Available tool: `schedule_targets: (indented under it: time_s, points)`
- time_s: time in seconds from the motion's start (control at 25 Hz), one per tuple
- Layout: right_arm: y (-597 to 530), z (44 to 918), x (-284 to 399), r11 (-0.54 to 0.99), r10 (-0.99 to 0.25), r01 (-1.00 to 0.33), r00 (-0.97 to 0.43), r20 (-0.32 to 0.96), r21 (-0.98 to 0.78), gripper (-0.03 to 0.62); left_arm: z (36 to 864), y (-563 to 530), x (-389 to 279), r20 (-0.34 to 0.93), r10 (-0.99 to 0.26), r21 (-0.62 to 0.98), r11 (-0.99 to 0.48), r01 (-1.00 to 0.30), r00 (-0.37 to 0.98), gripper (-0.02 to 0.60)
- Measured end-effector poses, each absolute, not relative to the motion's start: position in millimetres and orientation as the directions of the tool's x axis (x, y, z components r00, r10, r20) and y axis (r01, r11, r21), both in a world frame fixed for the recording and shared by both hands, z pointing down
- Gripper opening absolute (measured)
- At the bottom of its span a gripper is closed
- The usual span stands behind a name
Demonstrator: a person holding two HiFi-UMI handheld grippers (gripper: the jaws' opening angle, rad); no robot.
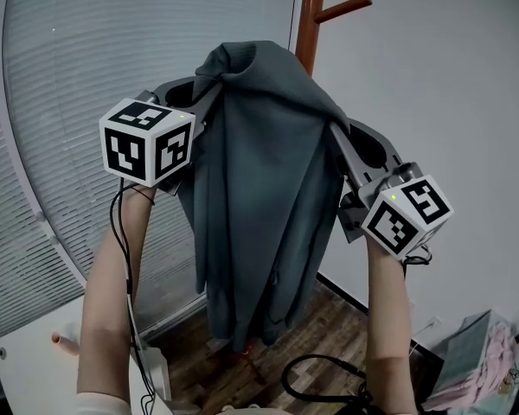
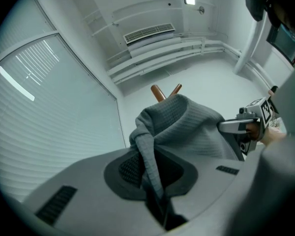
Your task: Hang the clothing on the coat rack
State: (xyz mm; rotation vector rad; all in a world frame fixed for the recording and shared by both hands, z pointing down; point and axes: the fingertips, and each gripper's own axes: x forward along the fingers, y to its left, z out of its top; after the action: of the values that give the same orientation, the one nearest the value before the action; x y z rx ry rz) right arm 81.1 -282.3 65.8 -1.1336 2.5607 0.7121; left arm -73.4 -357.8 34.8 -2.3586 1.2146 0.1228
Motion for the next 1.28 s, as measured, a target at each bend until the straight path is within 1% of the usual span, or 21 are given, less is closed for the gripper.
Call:
schedule_targets:
  time_s: [0.52, 0.88, 1.28]
  points:
    - [-285, 80, 81, 0.590, -0.626, -0.737, -0.676, -0.388, 0.331, 0.025, 62, -362, -75, -0.258, -0.760, -0.370, -0.493, -0.787, 0.597, 0.040]
    - [-289, 88, 82, 0.596, -0.625, -0.731, -0.682, -0.380, 0.331, 0.025, 78, -359, -67, -0.261, -0.740, -0.397, -0.504, -0.768, 0.620, 0.040]
    - [-286, 93, 75, 0.588, -0.617, -0.719, -0.695, -0.369, 0.371, 0.026, 90, -348, -67, -0.295, -0.704, -0.374, -0.537, -0.756, 0.646, 0.041]
